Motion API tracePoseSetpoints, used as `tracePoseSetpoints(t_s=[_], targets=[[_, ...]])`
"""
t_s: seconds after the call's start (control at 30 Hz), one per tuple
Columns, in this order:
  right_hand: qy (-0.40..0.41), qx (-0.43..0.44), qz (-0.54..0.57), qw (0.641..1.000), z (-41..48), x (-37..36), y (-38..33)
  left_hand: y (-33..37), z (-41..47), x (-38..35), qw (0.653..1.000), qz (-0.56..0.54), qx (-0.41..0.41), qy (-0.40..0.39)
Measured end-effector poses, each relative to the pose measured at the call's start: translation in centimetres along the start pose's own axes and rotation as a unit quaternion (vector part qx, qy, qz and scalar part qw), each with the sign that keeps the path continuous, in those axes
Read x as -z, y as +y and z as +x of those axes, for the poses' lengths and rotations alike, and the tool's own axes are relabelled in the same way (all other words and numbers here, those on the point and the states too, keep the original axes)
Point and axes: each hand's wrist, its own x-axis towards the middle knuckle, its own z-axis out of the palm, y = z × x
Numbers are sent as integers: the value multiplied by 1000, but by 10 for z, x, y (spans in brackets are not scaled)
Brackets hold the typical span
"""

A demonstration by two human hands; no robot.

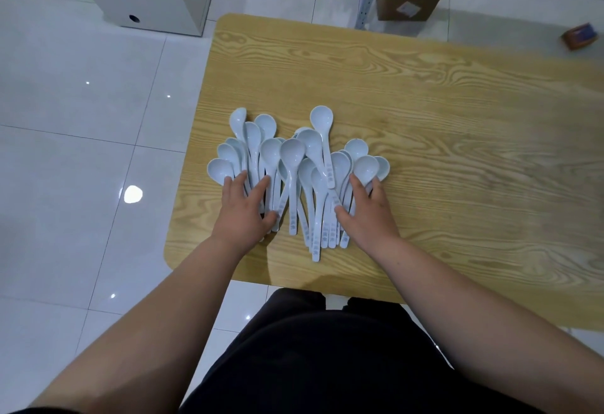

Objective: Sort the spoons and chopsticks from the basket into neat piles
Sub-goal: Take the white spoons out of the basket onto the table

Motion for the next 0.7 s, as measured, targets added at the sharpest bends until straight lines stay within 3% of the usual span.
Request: tracePoseSetpoints(t_s=[0.27, 0.37, 0.5, 0.7], targets=[[-51, 21, -18, 998, -3, 15, 12, 3, 1, 8, 999, 32, 4, -29], [-61, 36, -18, 997, -12, 30, 19, 14, -4, 21, 1000, -13, 8, -13], [-30, 51, 16, 998, -50, 55, 38, 46, -27, 37, 996, -55, -59, 25], [31, 5, 127, 991, -138, 86, 106, 122, -65, 21, 979, -81, -166, -82]])
